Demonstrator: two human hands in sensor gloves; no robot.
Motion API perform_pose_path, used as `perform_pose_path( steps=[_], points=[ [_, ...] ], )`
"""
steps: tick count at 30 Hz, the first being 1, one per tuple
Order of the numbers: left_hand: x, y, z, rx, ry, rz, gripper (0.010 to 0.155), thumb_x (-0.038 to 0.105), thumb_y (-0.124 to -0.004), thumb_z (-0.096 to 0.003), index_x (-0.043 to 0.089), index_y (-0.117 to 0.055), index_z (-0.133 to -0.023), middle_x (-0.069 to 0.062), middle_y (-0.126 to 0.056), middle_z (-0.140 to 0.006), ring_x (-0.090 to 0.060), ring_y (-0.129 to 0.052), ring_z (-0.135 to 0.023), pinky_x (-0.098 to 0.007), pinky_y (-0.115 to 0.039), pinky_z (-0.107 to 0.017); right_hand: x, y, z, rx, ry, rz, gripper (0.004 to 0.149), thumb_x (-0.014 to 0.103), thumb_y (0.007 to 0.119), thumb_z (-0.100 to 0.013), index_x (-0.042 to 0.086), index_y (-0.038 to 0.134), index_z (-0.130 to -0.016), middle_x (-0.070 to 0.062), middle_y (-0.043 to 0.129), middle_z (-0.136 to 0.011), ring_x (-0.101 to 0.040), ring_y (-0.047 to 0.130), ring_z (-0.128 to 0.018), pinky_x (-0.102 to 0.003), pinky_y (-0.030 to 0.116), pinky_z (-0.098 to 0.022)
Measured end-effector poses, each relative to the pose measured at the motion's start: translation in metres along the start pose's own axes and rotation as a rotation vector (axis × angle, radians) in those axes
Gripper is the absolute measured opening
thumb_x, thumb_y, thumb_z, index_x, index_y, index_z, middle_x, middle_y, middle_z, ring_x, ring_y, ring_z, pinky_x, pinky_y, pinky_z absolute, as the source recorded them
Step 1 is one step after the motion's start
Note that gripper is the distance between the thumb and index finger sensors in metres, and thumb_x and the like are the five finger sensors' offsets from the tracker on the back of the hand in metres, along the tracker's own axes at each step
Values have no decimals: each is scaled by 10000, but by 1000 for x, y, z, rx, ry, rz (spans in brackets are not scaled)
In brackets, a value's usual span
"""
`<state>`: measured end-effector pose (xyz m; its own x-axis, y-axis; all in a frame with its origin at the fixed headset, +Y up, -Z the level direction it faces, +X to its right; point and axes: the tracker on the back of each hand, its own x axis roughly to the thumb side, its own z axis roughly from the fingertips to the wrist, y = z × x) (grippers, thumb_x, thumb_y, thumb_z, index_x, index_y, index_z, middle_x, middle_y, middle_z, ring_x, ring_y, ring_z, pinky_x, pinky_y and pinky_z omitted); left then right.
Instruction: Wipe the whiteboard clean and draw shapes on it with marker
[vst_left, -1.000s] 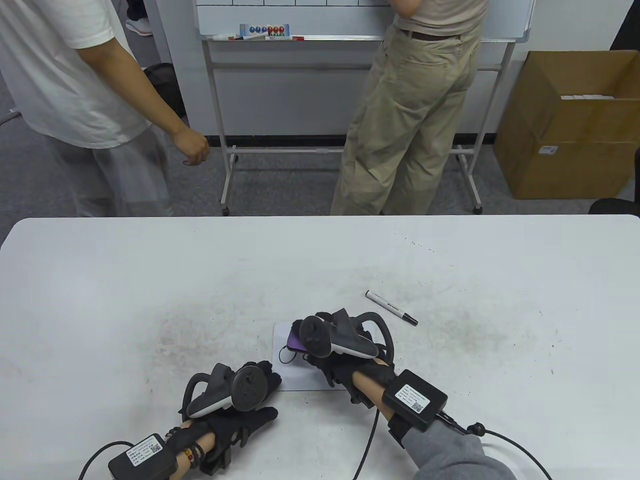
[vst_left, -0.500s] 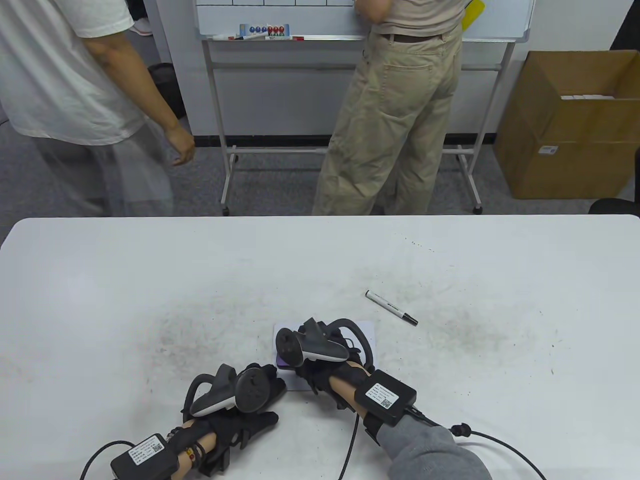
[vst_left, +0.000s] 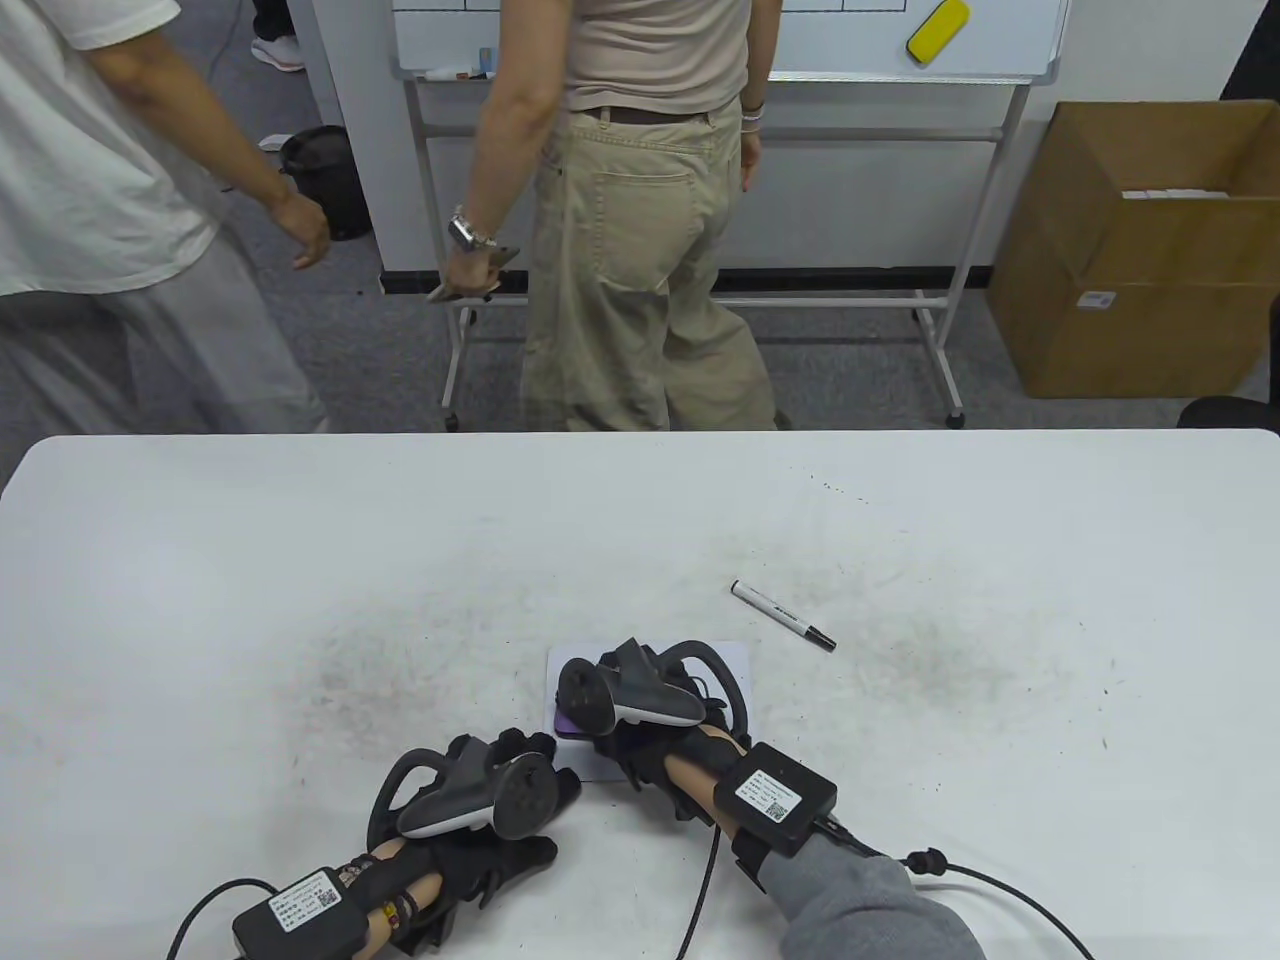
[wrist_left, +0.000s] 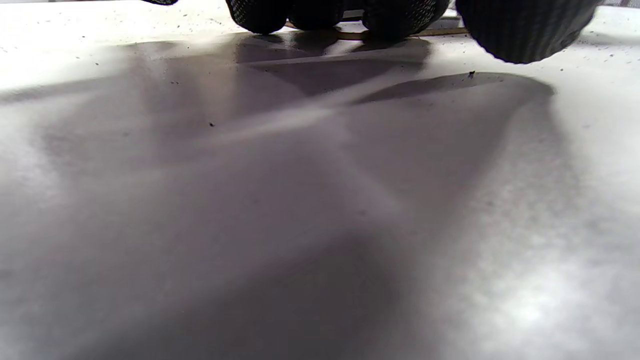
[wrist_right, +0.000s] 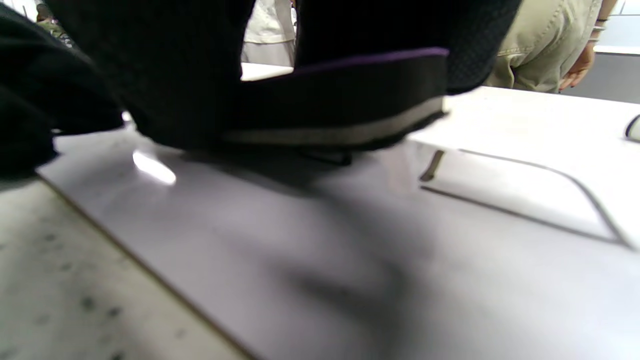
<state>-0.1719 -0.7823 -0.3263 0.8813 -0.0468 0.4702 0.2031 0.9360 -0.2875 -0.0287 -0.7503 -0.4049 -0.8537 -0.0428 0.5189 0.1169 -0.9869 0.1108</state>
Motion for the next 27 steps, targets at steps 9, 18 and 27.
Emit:
perform_pose_path(
  steps=[9,18,27],
  points=[
    [2,1,0,-13,5,-8,704,612,-635,-350,433,-442,-1003,15,-320,-1193,-265,-370,-1147,-663,-371,-788,-13,-1,10,20,9,56,624,392,898,-341,446,632,-903,-122,693,-1024,-349,818,-886,-549,694,-649],
    [2,1,1,-26,2,3,717,615,-633,-349,428,-428,-1010,15,-303,-1194,-264,-355,-1148,-662,-363,-789,-69,3,53,64,123,141,620,380,901,-339,445,637,-895,-122,692,-1027,-357,809,-896,-557,685,-656],
    [2,1,1,-31,-2,4,726,618,-632,-348,425,-421,-1016,13,-296,-1195,-268,-347,-1148,-661,-360,-790,-110,10,88,86,233,150,618,377,903,-338,443,640,-894,-122,697,-1025,-359,811,-897,-559,684,-656]
  ],
)
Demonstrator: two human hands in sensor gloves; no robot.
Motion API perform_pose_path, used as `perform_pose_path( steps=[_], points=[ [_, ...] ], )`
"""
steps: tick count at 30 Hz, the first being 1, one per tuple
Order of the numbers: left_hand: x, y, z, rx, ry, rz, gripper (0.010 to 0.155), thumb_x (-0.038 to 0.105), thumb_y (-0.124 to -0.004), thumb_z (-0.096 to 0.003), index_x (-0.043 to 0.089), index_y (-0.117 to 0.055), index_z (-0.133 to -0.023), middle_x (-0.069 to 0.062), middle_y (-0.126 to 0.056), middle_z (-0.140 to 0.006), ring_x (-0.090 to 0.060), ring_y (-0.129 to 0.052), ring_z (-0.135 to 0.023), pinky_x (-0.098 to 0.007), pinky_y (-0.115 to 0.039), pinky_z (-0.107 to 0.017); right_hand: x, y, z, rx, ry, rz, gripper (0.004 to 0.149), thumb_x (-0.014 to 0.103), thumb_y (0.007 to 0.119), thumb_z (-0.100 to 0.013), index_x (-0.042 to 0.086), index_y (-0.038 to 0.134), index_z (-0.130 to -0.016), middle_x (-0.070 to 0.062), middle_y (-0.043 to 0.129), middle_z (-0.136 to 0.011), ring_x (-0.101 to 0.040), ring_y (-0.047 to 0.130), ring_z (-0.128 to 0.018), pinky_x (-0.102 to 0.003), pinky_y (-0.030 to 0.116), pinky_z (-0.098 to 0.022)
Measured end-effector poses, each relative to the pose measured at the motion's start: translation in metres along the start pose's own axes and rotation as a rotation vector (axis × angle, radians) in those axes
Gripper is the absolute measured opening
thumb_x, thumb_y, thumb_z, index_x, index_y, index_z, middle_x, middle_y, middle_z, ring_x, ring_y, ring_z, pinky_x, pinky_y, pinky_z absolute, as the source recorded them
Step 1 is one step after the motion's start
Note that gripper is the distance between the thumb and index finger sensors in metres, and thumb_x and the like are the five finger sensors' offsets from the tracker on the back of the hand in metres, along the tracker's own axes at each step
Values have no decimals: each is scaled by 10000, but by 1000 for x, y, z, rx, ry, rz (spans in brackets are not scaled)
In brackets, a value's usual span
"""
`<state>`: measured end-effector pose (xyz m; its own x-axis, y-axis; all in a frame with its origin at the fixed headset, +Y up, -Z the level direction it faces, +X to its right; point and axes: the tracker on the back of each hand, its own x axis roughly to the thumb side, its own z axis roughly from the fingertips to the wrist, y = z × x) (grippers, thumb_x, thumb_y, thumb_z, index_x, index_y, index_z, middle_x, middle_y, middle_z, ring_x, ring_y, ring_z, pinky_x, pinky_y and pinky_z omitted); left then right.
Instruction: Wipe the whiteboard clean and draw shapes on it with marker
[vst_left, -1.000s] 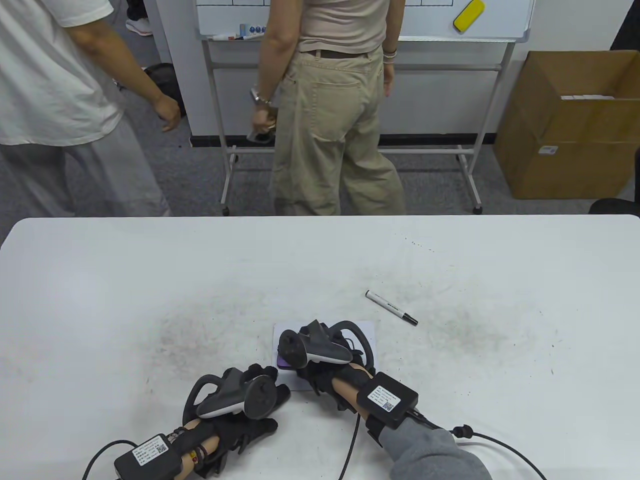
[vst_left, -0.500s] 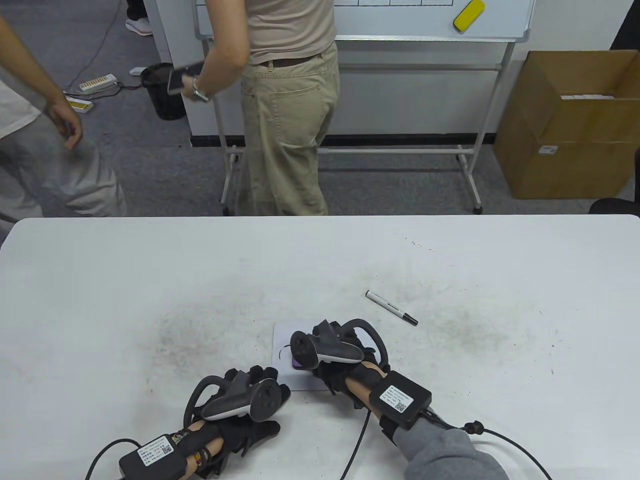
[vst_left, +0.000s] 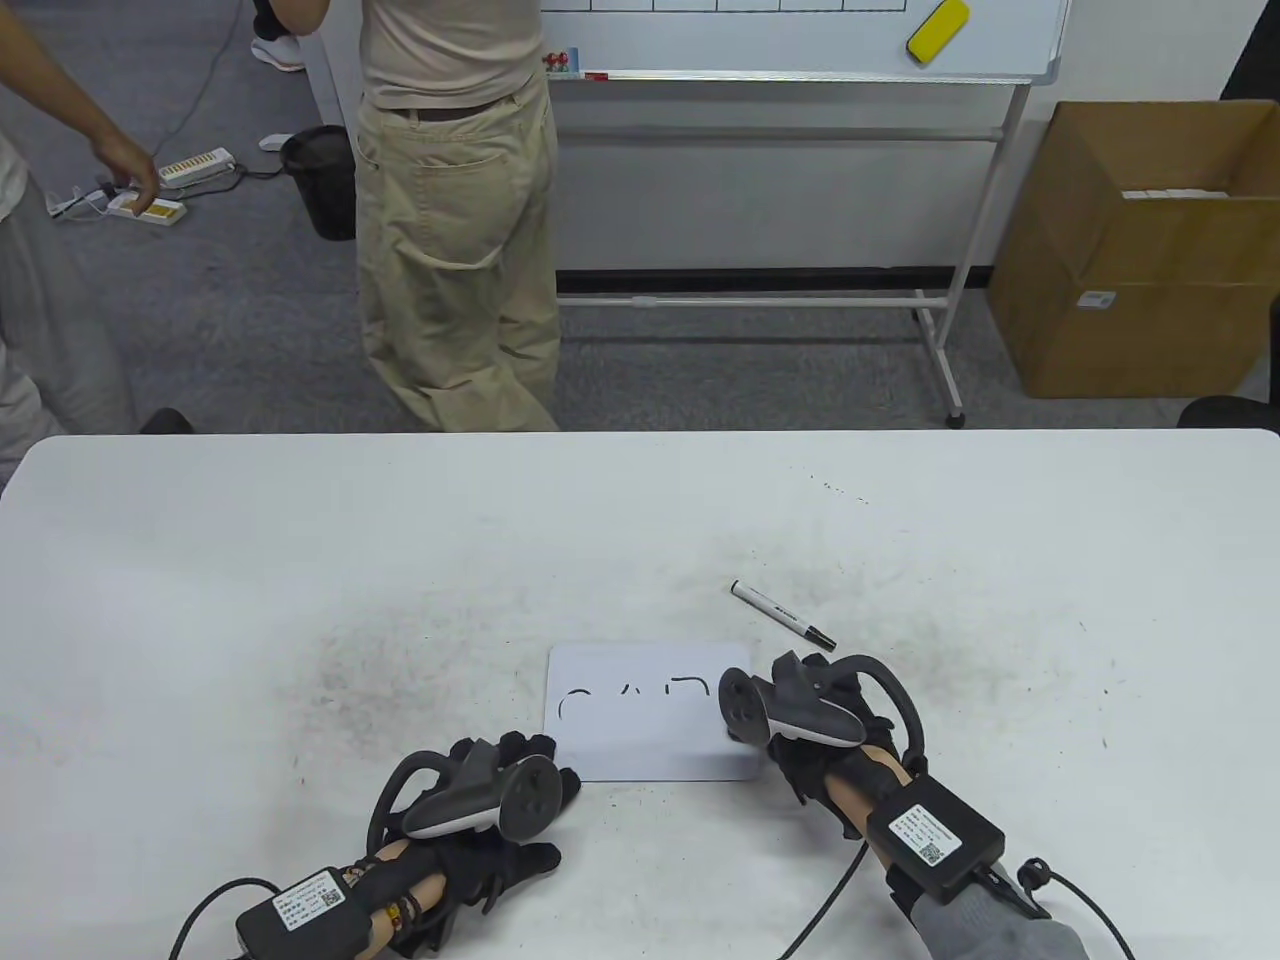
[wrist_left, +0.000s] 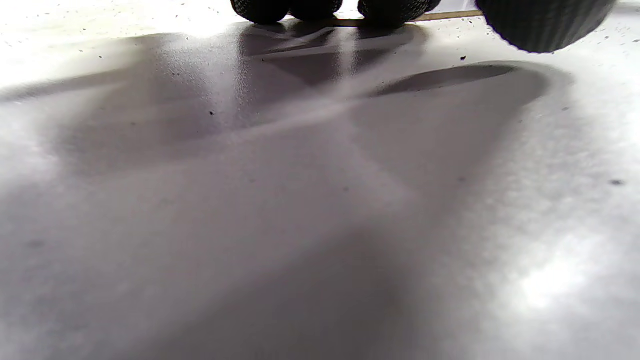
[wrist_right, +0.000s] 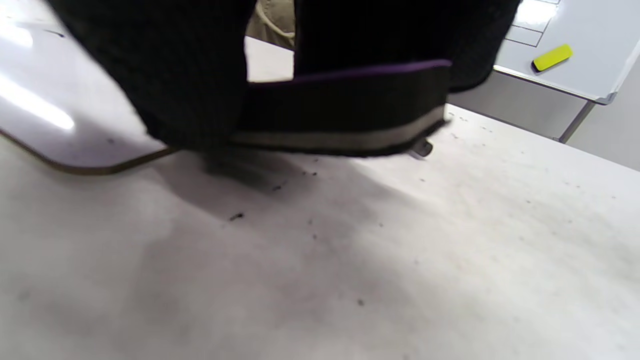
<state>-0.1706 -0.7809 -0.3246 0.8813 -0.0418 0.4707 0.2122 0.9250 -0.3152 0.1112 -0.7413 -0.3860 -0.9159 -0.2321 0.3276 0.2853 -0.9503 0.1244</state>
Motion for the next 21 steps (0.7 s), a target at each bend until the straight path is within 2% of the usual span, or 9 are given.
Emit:
perform_pose_path(
  steps=[9,11,13,16,21],
  points=[
    [-1,0,0,-1,-2,11,731,623,-631,-347,427,-419,-1018,14,-291,-1195,-270,-342,-1147,-662,-359,-788,7,-5,-2,11,18,47,611,375,898,-341,442,648,-894,-116,708,-1025,-355,816,-903,-560,686,-657],
    [-2,0,0,-4,-3,20,731,624,-631,-347,429,-419,-1019,16,-288,-1195,-267,-336,-1147,-662,-355,-788,8,-11,-4,36,16,47,629,385,890,-349,439,647,-928,-112,690,-1036,-356,795,-913,-559,669,-668],
    [-2,0,0,-5,-4,29,729,624,-630,-348,432,-420,-1019,21,-287,-1194,-266,-333,-1147,-662,-352,-789,15,-20,-9,9,2,19,648,409,877,-354,427,635,-955,-112,683,-1035,-351,793,-905,-552,672,-666],
    [-3,0,0,-4,-3,42,723,625,-628,-349,440,-424,-1017,30,-290,-1193,-263,-331,-1147,-661,-349,-790,36,-32,-19,-53,-47,-35,657,419,882,-347,428,633,-955,-110,684,-1031,-349,798,-897,-546,679,-661],
    [-1,0,1,-7,4,14,727,630,-616,-348,445,-398,-1016,30,-268,-1194,-263,-317,-1148,-660,-343,-791,89,-47,-42,-112,-164,-27,657,425,881,-343,438,631,-950,-98,683,-1029,-335,800,-897,-537,686,-659]
  ],
)
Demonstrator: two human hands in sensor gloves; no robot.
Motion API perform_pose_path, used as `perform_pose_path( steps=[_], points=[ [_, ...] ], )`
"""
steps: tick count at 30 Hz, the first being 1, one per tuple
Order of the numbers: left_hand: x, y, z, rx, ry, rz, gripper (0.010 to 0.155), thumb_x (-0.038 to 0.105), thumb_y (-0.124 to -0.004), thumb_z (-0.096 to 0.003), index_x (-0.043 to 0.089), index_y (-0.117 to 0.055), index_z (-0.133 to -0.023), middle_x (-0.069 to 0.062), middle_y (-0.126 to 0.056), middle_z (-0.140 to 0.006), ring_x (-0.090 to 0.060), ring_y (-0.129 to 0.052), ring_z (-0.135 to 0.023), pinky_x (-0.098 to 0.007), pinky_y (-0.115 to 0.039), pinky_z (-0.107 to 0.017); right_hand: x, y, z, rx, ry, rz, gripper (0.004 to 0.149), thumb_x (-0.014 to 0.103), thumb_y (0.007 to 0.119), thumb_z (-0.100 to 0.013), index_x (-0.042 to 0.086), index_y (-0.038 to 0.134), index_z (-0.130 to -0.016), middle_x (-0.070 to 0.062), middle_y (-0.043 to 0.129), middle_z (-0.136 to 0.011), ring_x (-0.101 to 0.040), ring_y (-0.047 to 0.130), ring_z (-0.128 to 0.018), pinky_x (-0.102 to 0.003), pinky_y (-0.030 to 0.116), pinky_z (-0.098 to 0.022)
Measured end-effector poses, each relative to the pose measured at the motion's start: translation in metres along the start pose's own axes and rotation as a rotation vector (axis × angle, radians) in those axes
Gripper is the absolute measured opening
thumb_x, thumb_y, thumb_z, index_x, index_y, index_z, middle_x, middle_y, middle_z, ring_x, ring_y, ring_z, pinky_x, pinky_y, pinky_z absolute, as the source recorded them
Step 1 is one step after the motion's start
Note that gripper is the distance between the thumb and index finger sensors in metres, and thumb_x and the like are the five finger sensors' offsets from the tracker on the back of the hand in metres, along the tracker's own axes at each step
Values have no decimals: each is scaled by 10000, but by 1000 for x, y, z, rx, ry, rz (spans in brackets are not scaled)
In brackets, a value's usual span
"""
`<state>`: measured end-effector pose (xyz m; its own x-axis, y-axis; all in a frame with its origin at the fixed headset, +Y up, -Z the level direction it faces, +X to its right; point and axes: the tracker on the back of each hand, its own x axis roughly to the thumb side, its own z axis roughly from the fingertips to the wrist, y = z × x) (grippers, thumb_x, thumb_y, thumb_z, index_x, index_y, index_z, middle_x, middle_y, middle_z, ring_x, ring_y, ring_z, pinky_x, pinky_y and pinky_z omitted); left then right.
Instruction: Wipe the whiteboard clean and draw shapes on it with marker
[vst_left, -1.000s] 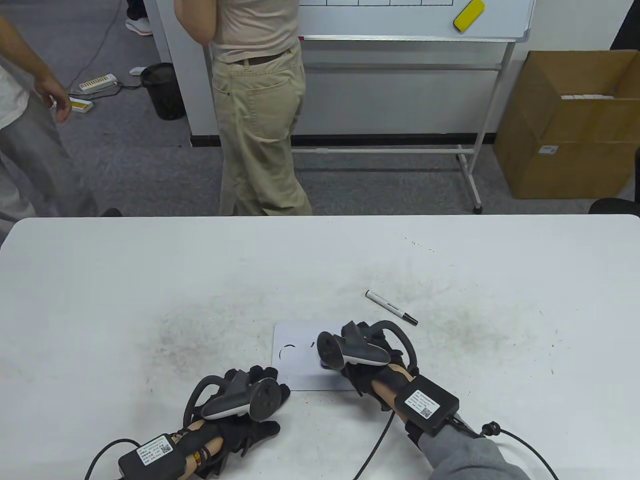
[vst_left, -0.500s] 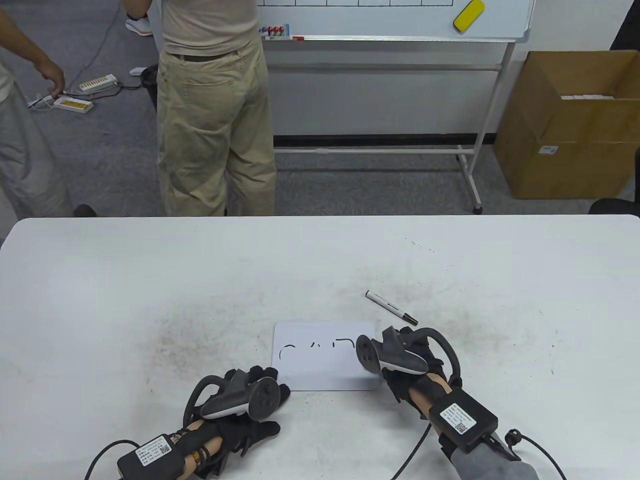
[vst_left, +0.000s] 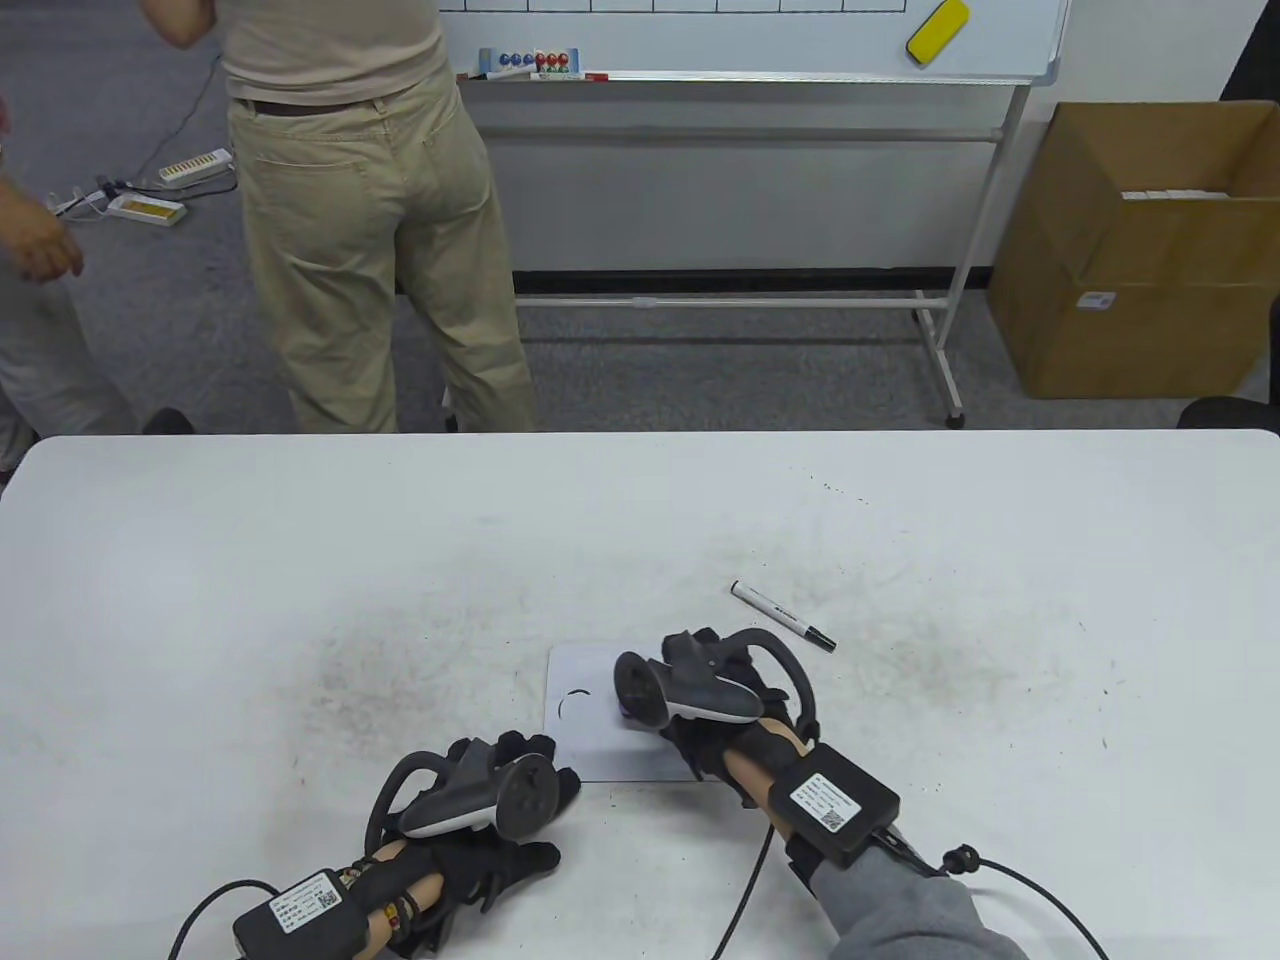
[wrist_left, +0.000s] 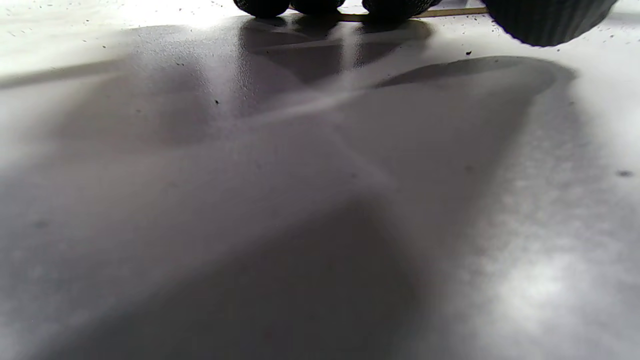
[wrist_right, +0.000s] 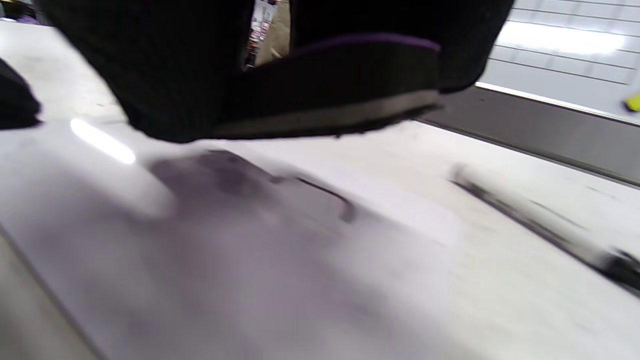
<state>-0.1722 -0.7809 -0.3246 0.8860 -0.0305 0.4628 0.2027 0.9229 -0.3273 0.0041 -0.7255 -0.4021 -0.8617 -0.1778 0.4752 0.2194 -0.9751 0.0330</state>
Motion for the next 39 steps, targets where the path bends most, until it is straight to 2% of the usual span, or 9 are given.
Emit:
perform_pose_path(
  steps=[3,7,11,19,25,39],
  points=[
    [0,1,0,-3,1,10,728,630,-615,-348,443,-401,-1018,28,-270,-1193,-265,-316,-1147,-661,-342,-790,26,-2,-18,-5,-47,-35,656,420,882,-344,437,630,-949,-98,679,-1032,-336,797,-900,-538,683,-661],
    [-1,1,0,-7,-1,15,729,626,-618,-350,444,-397,-1020,33,-265,-1193,-263,-311,-1147,-661,-342,-790,43,2,-33,3,-75,-8,648,414,881,-346,447,631,-943,-94,676,-1034,-332,795,-904,-539,679,-665],
    [-1,1,0,-13,2,17,730,628,-619,-349,447,-395,-1019,32,-262,-1193,-261,-308,-1148,-662,-339,-789,42,6,-39,22,-67,-42,627,393,888,-347,454,635,-918,-98,676,-1035,-342,792,-908,-552,672,-667],
    [1,1,0,-48,21,26,747,650,-604,-342,447,-368,-1021,36,-228,-1193,-252,-264,-1149,-658,-302,-791,33,8,-34,13,-61,17,618,383,894,-345,457,640,-903,-100,680,-1036,-343,790,-915,-555,670,-670],
    [1,1,-1,-53,22,32,753,654,-602,-339,441,-367,-1022,31,-223,-1193,-253,-261,-1148,-656,-300,-792,7,14,-22,26,-5,30,620,382,895,-342,459,637,-901,-100,683,-1035,-339,794,-916,-555,672,-669],
    [1,1,-1,-52,15,37,756,652,-608,-339,438,-369,-1024,29,-222,-1194,-259,-262,-1148,-655,-304,-793,-92,35,35,111,203,51,618,368,915,-335,451,652,-888,-112,696,-1028,-353,803,-912,-561,678,-665]
  ],
)
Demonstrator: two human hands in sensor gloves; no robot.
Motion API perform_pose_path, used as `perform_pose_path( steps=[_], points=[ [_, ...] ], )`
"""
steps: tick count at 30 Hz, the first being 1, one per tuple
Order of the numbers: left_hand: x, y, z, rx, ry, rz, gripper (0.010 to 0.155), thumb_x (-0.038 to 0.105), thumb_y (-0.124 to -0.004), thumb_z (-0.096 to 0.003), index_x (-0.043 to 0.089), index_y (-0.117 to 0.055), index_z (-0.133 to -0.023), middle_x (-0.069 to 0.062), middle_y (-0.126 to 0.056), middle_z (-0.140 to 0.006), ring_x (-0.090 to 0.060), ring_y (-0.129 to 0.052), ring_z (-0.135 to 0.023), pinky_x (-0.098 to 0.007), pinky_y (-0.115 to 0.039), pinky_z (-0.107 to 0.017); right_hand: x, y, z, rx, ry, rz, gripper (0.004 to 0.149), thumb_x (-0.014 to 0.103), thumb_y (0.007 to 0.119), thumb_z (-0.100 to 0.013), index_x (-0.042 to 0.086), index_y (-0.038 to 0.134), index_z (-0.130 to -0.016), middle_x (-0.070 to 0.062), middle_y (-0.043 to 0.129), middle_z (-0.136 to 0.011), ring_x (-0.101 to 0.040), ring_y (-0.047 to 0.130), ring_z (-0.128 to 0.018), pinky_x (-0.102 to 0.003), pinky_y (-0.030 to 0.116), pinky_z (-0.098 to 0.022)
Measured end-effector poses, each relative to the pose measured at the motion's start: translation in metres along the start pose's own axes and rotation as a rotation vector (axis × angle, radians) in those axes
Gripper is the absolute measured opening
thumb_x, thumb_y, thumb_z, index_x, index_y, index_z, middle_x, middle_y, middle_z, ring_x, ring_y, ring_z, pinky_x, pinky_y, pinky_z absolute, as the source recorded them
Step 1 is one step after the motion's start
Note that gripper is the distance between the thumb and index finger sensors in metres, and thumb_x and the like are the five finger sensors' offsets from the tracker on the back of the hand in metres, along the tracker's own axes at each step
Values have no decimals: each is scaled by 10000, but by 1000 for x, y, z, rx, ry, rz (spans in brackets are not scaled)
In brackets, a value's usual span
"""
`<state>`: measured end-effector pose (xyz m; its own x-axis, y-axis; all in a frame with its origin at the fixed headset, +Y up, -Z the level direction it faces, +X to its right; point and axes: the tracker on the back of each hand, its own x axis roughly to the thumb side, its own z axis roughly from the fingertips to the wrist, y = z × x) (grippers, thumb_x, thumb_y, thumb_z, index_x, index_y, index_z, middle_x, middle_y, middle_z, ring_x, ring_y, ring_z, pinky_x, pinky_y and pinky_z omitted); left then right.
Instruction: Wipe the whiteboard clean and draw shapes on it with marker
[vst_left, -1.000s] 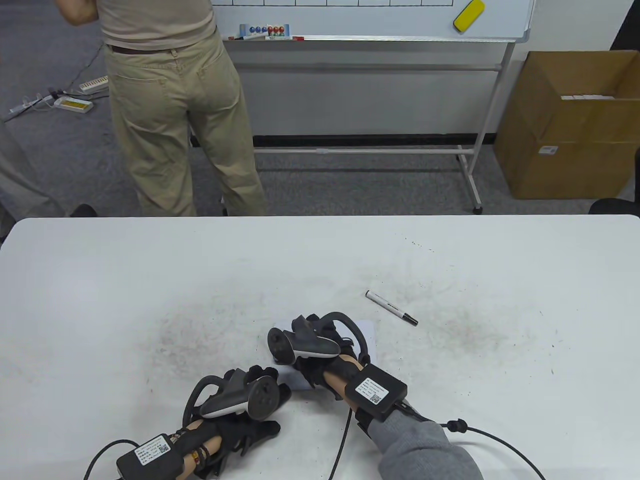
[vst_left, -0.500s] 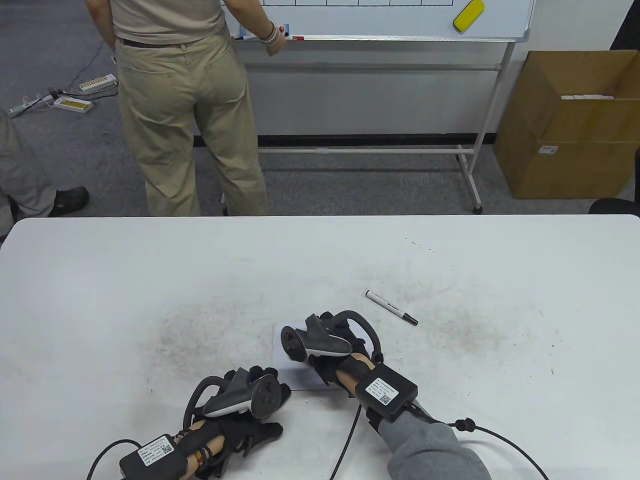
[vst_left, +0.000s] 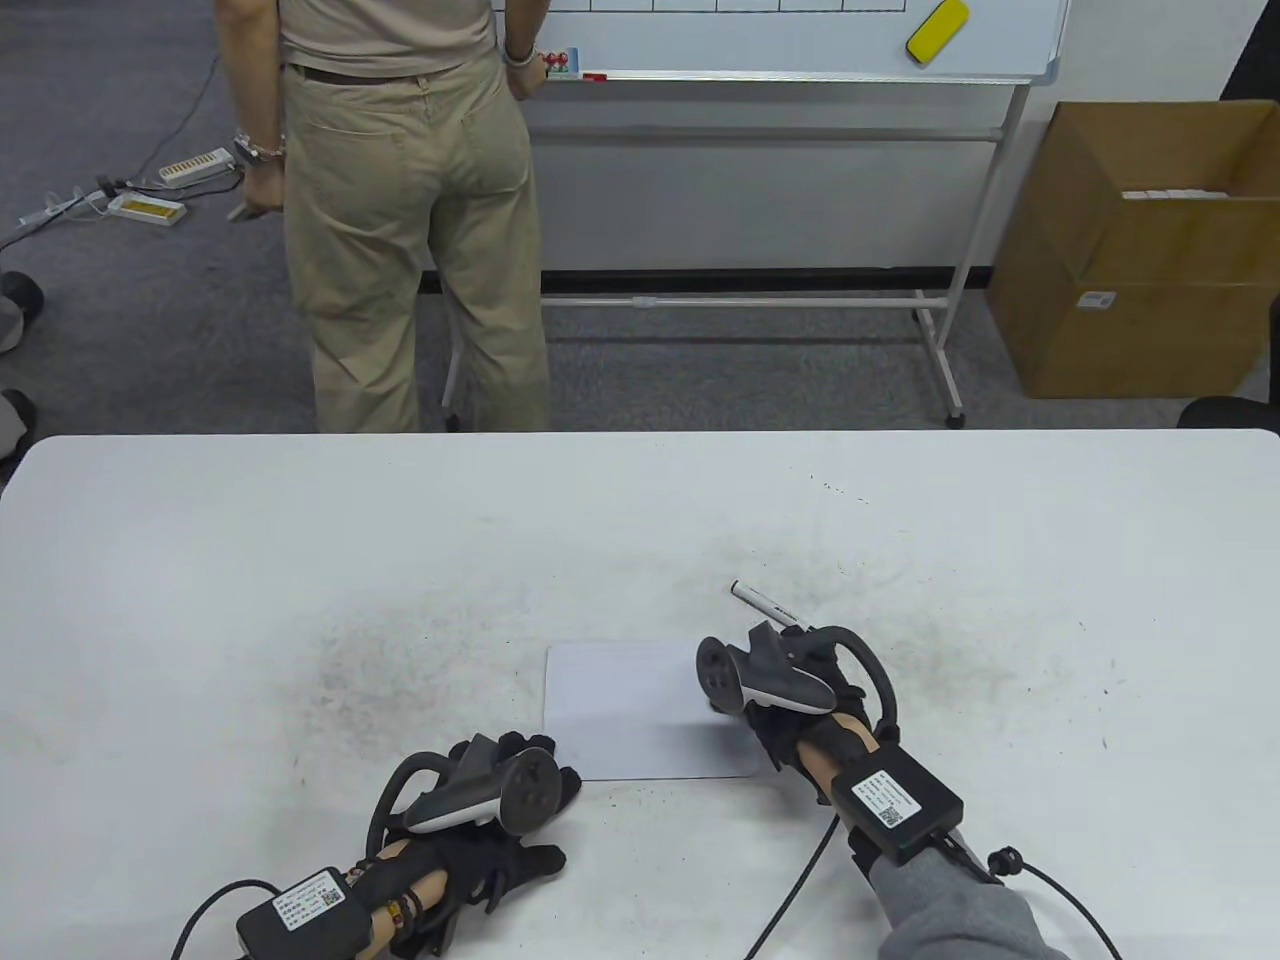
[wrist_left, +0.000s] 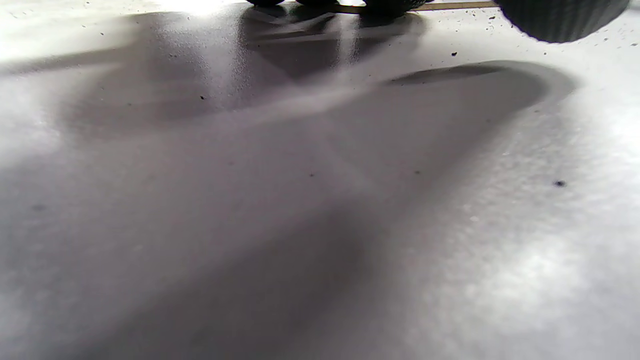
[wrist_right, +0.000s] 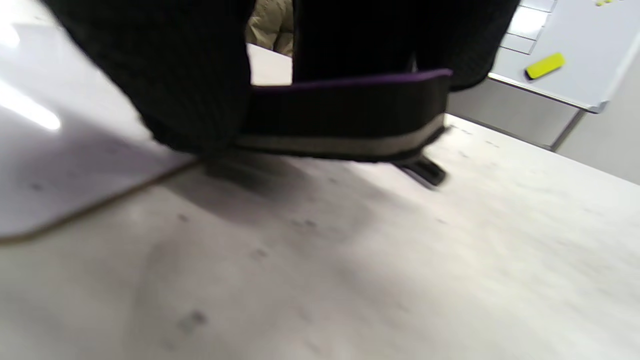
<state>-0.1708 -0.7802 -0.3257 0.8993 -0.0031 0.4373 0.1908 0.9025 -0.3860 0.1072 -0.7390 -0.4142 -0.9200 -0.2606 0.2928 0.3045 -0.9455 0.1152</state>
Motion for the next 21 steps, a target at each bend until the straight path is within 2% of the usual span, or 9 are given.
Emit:
perform_pose_path(
  steps=[5,9,12,16,21],
  points=[
    [0,0,0,3,-2,0,752,647,-611,-341,438,-373,-1023,30,-224,-1194,-260,-264,-1148,-655,-306,-793,-6,2,4,-1,14,-2,618,371,913,-333,450,652,-888,-111,702,-1026,-351,808,-909,-559,683,-662],
    [0,0,0,9,-4,0,751,644,-613,-341,438,-376,-1023,30,-228,-1194,-261,-269,-1148,-655,-309,-794,-6,-7,2,43,24,4,638,386,903,-343,440,654,-928,-108,689,-1034,-352,792,-914,-559,666,-674],
    [-2,1,0,5,-8,25,745,640,-616,-344,440,-390,-1024,33,-235,-1194,-261,-271,-1148,-657,-308,-794,-1,-16,2,7,16,-77,650,411,889,-347,429,642,-948,-112,691,-1029,-351,800,-902,-552,679,-666],
    [-2,0,0,10,-8,15,745,639,-618,-346,439,-387,-1025,29,-234,-1195,-264,-271,-1148,-656,-308,-794,28,-21,-1,-11,-40,-174,652,412,890,-347,426,641,-950,-115,688,-1028,-349,801,-899,-551,676,-665],
    [-2,1,0,14,-6,12,743,638,-618,-345,441,-389,-1024,33,-239,-1195,-262,-277,-1148,-656,-311,-794,68,-21,-7,-8,-124,-75,649,411,886,-347,440,632,-944,-104,686,-1031,-341,801,-905,-546,681,-666]
  ],
)
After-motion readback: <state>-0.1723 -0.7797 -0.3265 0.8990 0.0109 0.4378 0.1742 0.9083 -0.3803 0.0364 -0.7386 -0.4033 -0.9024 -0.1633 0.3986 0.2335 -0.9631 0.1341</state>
